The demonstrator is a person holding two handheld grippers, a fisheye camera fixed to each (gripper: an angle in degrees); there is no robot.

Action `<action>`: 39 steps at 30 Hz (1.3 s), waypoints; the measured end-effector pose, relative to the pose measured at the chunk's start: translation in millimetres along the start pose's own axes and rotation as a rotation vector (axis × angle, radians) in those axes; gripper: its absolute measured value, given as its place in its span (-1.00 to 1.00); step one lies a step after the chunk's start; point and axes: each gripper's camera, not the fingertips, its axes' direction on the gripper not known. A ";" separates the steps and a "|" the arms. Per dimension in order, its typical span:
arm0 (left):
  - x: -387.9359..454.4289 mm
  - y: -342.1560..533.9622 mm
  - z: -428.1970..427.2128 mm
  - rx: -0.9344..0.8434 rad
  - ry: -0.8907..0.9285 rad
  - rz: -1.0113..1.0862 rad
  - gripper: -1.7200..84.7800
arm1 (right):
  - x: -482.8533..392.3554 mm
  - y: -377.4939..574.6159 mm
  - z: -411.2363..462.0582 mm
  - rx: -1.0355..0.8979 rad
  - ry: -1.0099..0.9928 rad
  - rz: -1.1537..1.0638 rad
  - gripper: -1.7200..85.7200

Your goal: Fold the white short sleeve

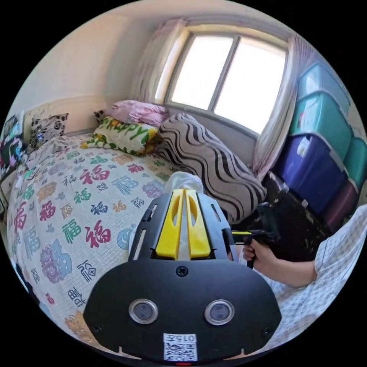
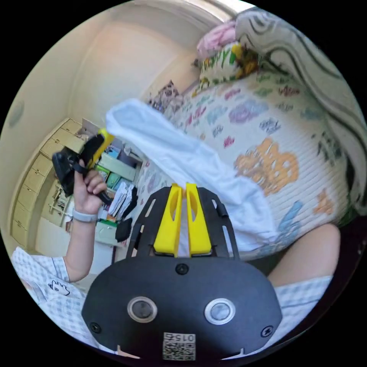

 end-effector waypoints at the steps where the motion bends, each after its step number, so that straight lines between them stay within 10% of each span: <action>1: 2.6 0.1 -29.0 0.083 -0.013 -0.044 -0.98 | -14.4 -2.9 -28.3 0.090 0.050 -0.038 -0.94; 25: 290.1 9.5 -421.9 1.233 -0.402 0.175 -0.98 | -364.7 140.7 -258.3 1.057 0.030 -0.742 -0.95; 39: 181.9 -89.6 -364.0 0.973 -0.778 0.341 -0.98 | -367.8 38.5 -168.7 0.882 0.193 -0.905 -0.94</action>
